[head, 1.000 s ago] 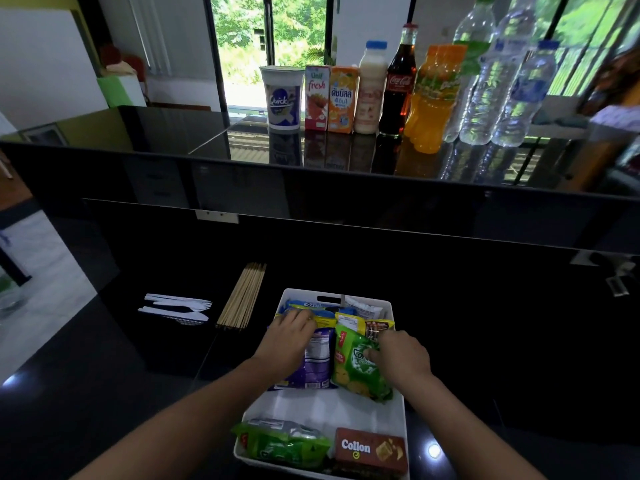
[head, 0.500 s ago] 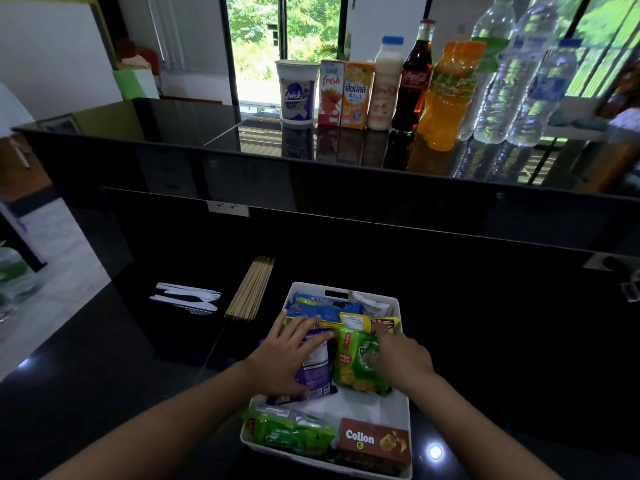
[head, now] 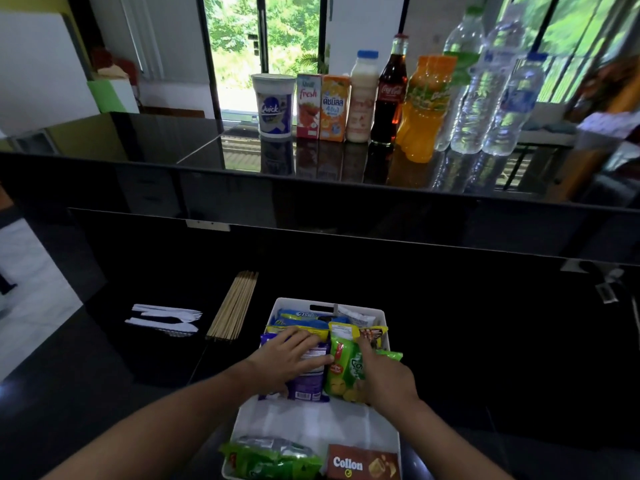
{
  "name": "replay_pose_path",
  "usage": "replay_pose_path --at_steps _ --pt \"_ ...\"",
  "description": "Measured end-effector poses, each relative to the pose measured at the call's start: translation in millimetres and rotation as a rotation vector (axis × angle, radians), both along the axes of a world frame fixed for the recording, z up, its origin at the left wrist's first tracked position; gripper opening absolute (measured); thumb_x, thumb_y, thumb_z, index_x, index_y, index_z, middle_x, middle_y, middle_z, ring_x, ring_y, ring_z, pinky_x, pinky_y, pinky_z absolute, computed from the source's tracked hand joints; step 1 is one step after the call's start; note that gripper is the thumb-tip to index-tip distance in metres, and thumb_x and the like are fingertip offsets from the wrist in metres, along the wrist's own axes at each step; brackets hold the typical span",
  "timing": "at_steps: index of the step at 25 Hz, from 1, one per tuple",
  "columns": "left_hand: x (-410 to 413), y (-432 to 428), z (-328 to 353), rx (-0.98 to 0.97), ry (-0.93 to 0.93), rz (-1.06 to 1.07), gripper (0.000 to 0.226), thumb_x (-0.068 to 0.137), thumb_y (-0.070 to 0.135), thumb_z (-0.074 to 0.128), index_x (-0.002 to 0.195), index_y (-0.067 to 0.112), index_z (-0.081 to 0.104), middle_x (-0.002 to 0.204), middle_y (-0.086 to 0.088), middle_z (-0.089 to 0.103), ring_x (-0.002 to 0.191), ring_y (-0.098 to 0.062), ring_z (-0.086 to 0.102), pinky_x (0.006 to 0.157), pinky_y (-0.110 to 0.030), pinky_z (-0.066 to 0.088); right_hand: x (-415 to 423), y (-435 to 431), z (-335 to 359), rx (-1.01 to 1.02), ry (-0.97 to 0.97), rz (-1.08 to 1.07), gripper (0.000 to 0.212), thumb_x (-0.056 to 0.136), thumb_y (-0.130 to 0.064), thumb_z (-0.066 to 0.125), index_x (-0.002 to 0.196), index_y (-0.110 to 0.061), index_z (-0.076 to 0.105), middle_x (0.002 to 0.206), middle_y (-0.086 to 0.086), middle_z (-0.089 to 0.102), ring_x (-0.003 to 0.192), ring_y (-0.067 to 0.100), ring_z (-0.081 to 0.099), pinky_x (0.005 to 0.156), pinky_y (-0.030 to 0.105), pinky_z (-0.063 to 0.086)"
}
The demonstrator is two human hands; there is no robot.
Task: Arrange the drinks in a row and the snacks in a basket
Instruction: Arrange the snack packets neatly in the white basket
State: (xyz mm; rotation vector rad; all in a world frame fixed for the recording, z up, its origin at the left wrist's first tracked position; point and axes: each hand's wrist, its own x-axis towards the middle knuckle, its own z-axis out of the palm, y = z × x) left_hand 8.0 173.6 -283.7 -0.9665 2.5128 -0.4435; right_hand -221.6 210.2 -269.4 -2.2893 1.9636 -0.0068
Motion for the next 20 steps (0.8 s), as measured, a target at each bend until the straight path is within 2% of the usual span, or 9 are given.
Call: replay_pose_path --at_steps 2,4,6,8,10,13,16,18,20 --pt "3 -13 -1 -0.008 0.001 -0.055 0.131 0.041 0.069 0.080 0.150 0.030 0.018 0.133 -0.010 0.054 0.119 -0.027 0.052 0.100 -0.040 0.044 -4 -4 3 0.010 -0.012 0.026 0.067 0.089 -0.031 0.061 0.143 -0.024 0.022 0.112 0.004 0.066 0.097 0.025 0.067 0.063 0.030 0.045" --pt "5 -25 -4 -0.018 -0.036 -0.073 0.132 0.044 0.068 0.080 0.151 0.029 0.012 0.135 -0.010 0.051 0.121 -0.028 0.049 0.101 -0.041 0.044 -6 -7 5 0.005 -0.045 0.041 0.060 0.090 -0.034 0.059 0.139 -0.024 0.027 0.111 0.003 0.066 0.096 0.024 0.066 0.060 0.028 0.040" --pt "6 -32 -7 -0.041 -0.049 -0.065 0.131 0.045 0.066 0.081 0.151 0.028 0.013 0.137 -0.011 0.045 0.122 -0.030 0.045 0.104 -0.045 0.040 -7 -9 8 0.013 -0.110 0.018 0.053 0.091 -0.040 0.056 0.136 -0.027 0.032 0.110 0.002 0.066 0.093 0.022 0.066 0.059 0.027 0.040" --pt "7 -33 -9 -0.065 -0.035 -0.053 0.123 0.045 0.063 0.081 0.147 0.025 0.022 0.138 -0.013 0.041 0.123 -0.032 0.040 0.107 -0.049 0.030 -3 -9 15 0.045 -0.175 -0.036 0.044 0.089 -0.051 0.055 0.126 -0.029 0.041 0.107 0.000 0.066 0.092 0.021 0.065 0.060 0.028 0.042" --pt "9 -28 -11 -0.086 -0.002 -0.032 0.114 0.048 0.058 0.081 0.143 0.024 0.028 0.140 -0.016 0.036 0.126 -0.035 0.036 0.107 -0.051 0.024 2 -7 25 0.045 -0.199 -0.073 0.041 0.088 -0.063 0.048 0.109 -0.028 0.050 0.094 -0.001 0.066 0.084 0.021 0.064 0.057 0.029 0.039" --pt "11 -16 -14 -0.122 0.092 0.038 0.111 0.052 0.049 0.081 0.147 0.023 0.027 0.146 -0.018 0.029 0.131 -0.036 0.032 0.108 -0.053 0.021 2 -1 45 -0.057 -0.223 -0.111 0.052 0.088 -0.072 0.035 0.087 -0.026 0.057 0.067 -0.004 0.054 0.068 0.020 0.060 0.050 0.029 0.034" --pt "13 -4 -13 -0.155 0.191 0.152 0.115 0.055 0.042 0.080 0.151 0.023 0.019 0.151 -0.019 0.028 0.134 -0.037 0.034 0.108 -0.056 0.020 -7 2 67 -0.069 -0.199 -0.147 0.056 0.089 -0.070 0.037 0.073 -0.022 0.060 0.059 -0.005 0.050 0.062 0.018 0.055 0.047 0.025 0.033" --pt "16 1 -10 -0.175 0.255 0.214 0.112 0.057 0.042 0.080 0.150 0.022 0.021 0.148 -0.019 0.037 0.133 -0.037 0.041 0.109 -0.059 0.022 -10 3 76 0.004 -0.133 -0.110 0.045 0.090 -0.060 0.048 0.071 -0.021 0.059 0.062 -0.005 0.052 0.061 0.016 0.051 0.046 0.023 0.032" --pt "18 4 -8 -0.157 0.297 0.264 0.111 0.057 0.048 0.081 0.148 0.022 0.023 0.144 -0.018 0.044 0.131 -0.035 0.045 0.109 -0.058 0.030 -10 2 82 0.088 -0.068 -0.034 0.025 0.089 -0.041 0.055 0.078 -0.021 0.061 0.073 -0.002 0.059 0.069 0.016 0.056 0.049 0.024 0.035"
